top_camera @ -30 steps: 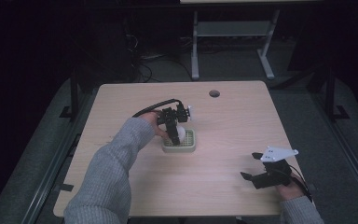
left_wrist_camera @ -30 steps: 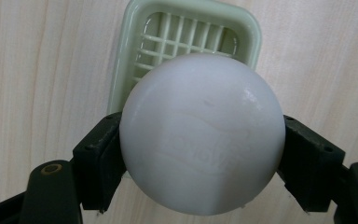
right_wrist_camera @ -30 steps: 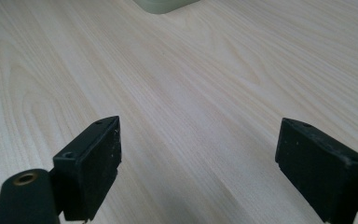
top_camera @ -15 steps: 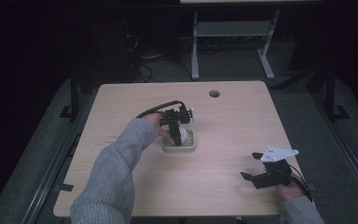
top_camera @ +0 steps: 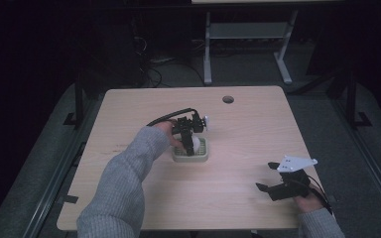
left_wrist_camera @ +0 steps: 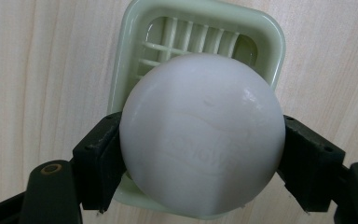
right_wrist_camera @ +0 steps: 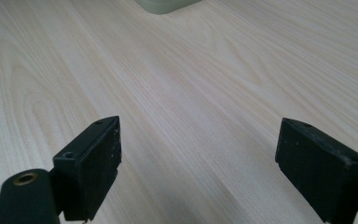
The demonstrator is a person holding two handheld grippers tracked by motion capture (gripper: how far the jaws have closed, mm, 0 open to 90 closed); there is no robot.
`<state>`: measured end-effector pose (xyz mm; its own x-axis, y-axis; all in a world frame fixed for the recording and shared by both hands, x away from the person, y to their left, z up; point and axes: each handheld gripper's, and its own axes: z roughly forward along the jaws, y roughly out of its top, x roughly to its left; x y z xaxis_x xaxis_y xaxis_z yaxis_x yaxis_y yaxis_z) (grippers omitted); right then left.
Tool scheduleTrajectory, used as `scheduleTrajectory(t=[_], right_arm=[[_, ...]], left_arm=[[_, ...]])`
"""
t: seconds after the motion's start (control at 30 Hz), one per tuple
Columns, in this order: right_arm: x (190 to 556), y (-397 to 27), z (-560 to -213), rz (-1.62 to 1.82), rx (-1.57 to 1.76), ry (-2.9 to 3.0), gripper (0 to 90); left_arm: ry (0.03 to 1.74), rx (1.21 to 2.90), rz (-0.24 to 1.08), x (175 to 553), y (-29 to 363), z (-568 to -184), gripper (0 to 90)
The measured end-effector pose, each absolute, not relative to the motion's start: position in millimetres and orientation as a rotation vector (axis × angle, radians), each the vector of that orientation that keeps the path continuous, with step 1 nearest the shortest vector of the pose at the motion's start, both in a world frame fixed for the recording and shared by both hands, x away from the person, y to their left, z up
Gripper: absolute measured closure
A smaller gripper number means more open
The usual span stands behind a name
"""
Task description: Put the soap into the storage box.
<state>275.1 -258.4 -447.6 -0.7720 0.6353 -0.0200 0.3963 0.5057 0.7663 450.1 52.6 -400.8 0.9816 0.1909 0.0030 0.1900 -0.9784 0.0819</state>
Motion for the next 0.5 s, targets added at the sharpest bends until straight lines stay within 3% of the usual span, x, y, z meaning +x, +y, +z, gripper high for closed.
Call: scheduleTrajectory(t=[0.5], right_arm=[[275.2,-258.3,-447.7,1.133,0.864,2.456,13.6]], left_arm=[[0.293,3.062,0.02,449.9,50.1,-405.0,23.6]])
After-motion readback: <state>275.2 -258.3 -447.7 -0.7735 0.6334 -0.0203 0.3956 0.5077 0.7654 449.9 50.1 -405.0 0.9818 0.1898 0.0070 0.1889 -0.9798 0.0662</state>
